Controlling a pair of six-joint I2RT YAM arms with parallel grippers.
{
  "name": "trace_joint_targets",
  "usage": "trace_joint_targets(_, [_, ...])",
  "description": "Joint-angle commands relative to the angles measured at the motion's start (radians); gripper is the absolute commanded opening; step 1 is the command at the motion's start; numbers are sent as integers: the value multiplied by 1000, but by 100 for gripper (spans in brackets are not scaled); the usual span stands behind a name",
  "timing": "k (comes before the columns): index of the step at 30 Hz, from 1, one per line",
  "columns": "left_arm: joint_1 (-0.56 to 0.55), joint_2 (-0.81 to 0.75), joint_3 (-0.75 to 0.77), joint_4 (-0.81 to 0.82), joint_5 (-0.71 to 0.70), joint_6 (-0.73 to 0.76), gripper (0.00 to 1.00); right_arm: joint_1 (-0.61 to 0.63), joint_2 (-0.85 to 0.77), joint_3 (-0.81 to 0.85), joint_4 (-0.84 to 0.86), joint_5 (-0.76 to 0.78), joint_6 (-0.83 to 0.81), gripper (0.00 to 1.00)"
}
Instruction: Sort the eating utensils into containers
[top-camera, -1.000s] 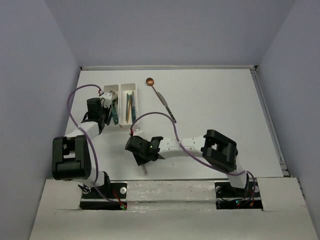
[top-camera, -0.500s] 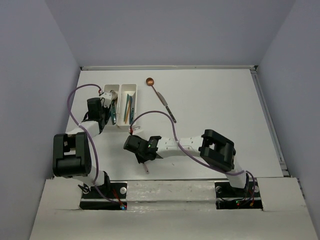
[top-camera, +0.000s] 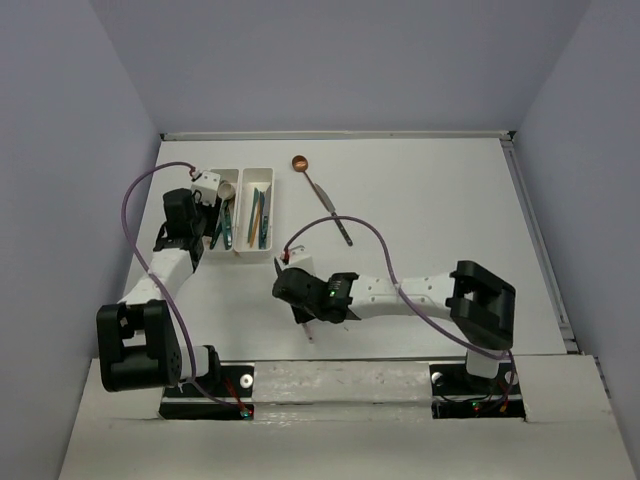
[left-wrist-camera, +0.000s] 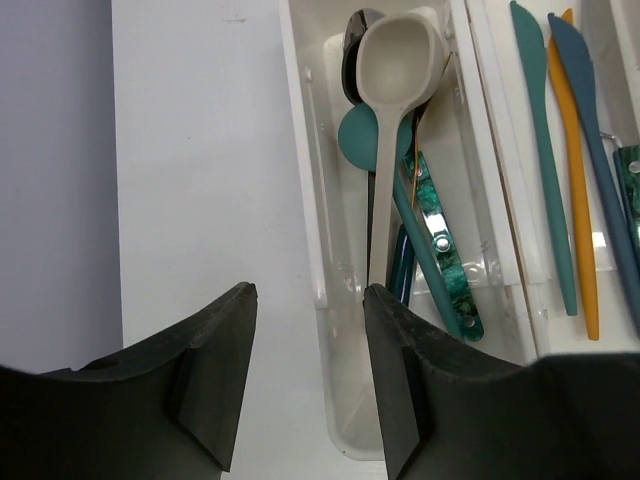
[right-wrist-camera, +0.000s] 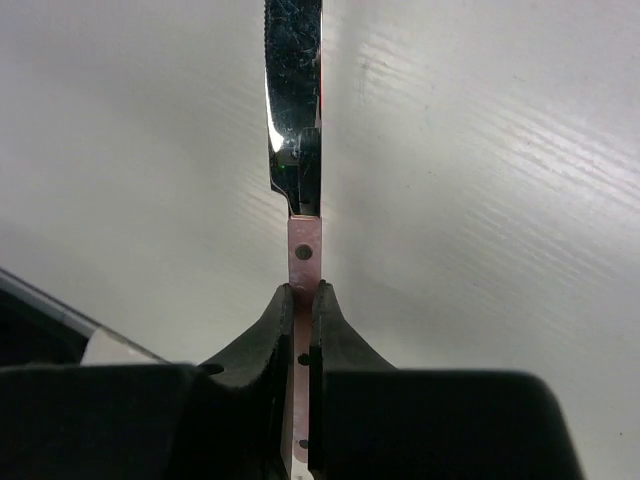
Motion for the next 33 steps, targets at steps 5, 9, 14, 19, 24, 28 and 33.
trace_joint_targets(5, [6, -85, 37, -30, 33, -29, 61, -1, -213, -18, 151, 42, -74, 0])
trace_joint_targets(9, [8, -111, 22, -14, -1, -46, 63, -14, -233, 80, 194, 113, -160, 0])
trace_joint_targets(14, [14, -139, 0, -29, 0, -54, 65, -152, -114, 278, 275, 22, -208, 0])
trace_joint_targets(19, [28, -194, -67, 2, -61, -63, 70, -278, 32, 424, 424, -59, -134, 0])
trace_joint_targets(24, [34, -200, -106, 22, -81, -60, 71, -318, 297, 664, 458, -66, -124, 0])
trace_joint_targets(28, [35, -200, -106, 22, -72, -60, 71, -341, 478, 855, 443, -123, -119, 0])
trace_joint_targets(33, [34, -208, -115, 26, -63, -58, 71, -341, 531, 835, 412, -30, -20, 0])
